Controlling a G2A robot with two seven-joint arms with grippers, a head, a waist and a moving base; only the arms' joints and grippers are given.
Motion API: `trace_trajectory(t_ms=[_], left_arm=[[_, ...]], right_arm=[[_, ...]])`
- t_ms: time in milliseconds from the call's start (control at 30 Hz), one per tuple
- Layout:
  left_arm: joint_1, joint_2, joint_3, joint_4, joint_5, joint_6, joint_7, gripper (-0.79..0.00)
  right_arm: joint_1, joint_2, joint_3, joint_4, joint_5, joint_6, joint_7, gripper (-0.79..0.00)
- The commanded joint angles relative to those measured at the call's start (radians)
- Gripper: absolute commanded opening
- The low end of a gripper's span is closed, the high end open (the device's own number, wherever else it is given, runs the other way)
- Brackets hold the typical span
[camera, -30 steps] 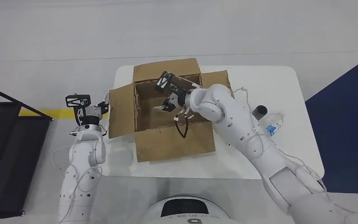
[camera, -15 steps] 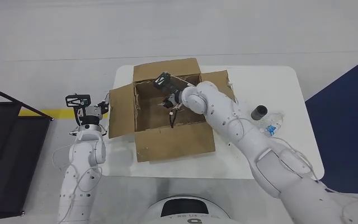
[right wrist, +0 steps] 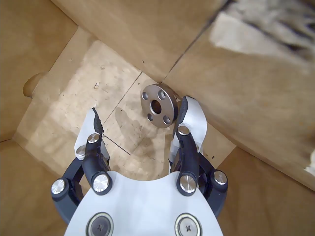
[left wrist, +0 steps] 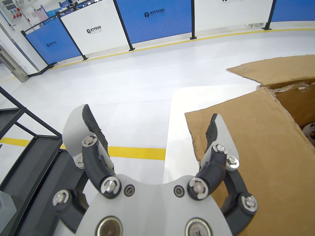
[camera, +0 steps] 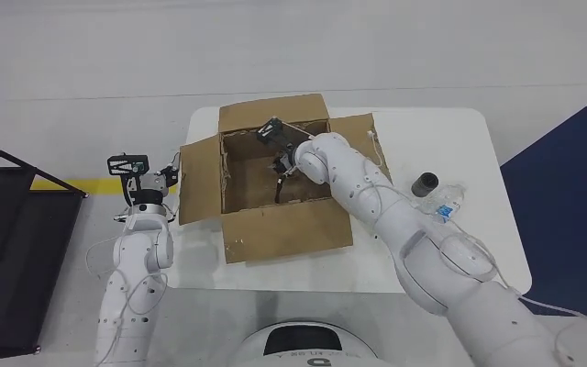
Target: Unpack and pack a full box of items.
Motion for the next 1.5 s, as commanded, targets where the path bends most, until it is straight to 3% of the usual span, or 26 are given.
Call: trace_trajectory(t_ms=[0, 267, 367, 400, 467, 1033, 1200, 1267, 1467], left_arm=[[0.0, 0.0, 0.0, 0.0, 0.0, 0.0, 0.0, 0.0], [0.0, 0.0, 0.0, 0.0, 0.0, 0.0, 0.0, 0.0], [0.0, 0.0, 0.0, 0.0, 0.0, 0.0, 0.0, 0.0], [0.0, 0.0, 0.0, 0.0, 0.0, 0.0, 0.0, 0.0], [0.0, 0.0, 0.0, 0.0, 0.0, 0.0, 0.0, 0.0], [0.0, 0.0, 0.0, 0.0, 0.0, 0.0, 0.0, 0.0], [0.0, 0.0, 0.0, 0.0, 0.0, 0.0, 0.0, 0.0], [0.0, 0.0, 0.0, 0.0, 0.0, 0.0, 0.0, 0.0], [0.0, 0.0, 0.0, 0.0, 0.0, 0.0, 0.0, 0.0]], right_arm=[[0.007, -0.013, -0.007, 0.025, 0.002, -0.013, 0.0, -0.182], [0.027, -0.055, -0.033, 0.08, -0.004, -0.117, -0.015, -0.225], [0.033, -0.062, -0.031, 0.097, -0.011, -0.122, -0.034, -0.277], [0.034, -0.064, -0.031, 0.103, -0.014, -0.122, -0.037, -0.348], [0.036, -0.068, -0.029, 0.116, -0.015, -0.123, -0.043, -0.394], [0.055, -0.113, -0.018, 0.225, -0.015, -0.12, -0.082, -0.496], [0.06, -0.122, -0.014, 0.247, -0.017, -0.126, -0.096, -0.631], [0.061, -0.127, -0.016, 0.256, -0.025, -0.124, -0.091, -0.785], [0.065, -0.135, -0.017, 0.255, -0.043, -0.135, -0.098, -0.785]])
